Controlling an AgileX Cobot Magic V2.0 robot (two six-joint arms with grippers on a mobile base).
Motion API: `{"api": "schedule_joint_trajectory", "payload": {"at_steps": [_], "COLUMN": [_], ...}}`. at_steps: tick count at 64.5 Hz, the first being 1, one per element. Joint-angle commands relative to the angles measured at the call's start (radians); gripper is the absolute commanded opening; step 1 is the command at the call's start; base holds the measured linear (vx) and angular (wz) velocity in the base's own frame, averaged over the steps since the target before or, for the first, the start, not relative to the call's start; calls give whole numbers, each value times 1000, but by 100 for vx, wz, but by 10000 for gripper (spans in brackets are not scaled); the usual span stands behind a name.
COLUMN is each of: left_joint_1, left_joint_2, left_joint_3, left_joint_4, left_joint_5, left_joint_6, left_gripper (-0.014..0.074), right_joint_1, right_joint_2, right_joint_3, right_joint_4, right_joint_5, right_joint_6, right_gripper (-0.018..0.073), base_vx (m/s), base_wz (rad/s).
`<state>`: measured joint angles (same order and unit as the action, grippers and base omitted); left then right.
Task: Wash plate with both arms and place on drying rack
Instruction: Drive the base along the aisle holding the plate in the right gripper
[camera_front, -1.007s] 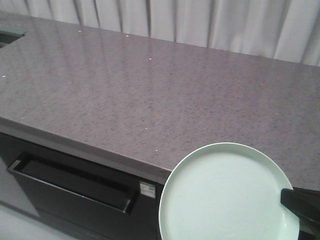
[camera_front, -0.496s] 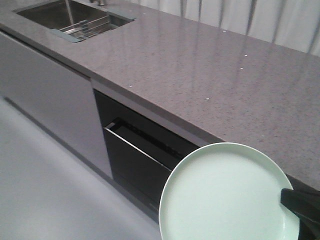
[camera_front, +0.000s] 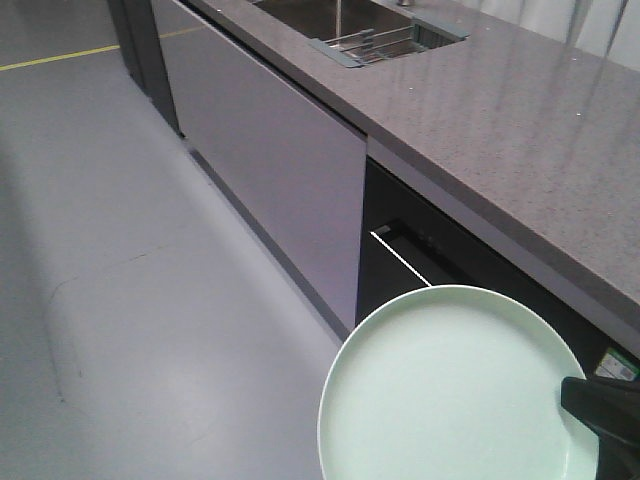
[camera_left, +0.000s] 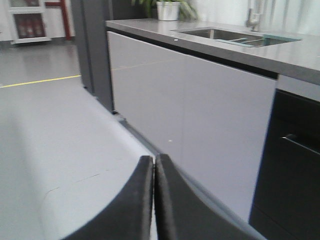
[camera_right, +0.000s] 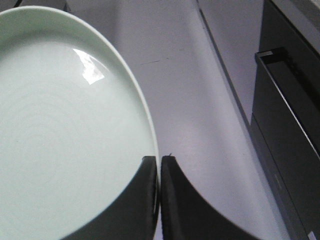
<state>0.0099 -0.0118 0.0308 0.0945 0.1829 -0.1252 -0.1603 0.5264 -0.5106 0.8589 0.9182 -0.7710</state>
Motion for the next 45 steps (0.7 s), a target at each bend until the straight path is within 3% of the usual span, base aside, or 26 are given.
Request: {"api": "schedule_joint_trajectory", "payload": {"at_steps": [1,45], "left_joint_1": [-5,-5], "left_joint_2": [-13,-13], "left_joint_3": [-30,-30], "left_joint_4": [-7,-7], "left_joint_5": [-72,-72], "left_joint_6": [-7,-7], "left_gripper": [-6,-6], "right_joint_1": [-3,-3], "right_joint_2": [4,4], "right_joint_3": [-28,-28], "right_joint_4": [51,51], "right_joint_5": [-34,-34], "right_joint_6": [0,-1], "right_gripper": [-1,-1], "base_vx": [-6,0], "base_wz": [48,37]}}
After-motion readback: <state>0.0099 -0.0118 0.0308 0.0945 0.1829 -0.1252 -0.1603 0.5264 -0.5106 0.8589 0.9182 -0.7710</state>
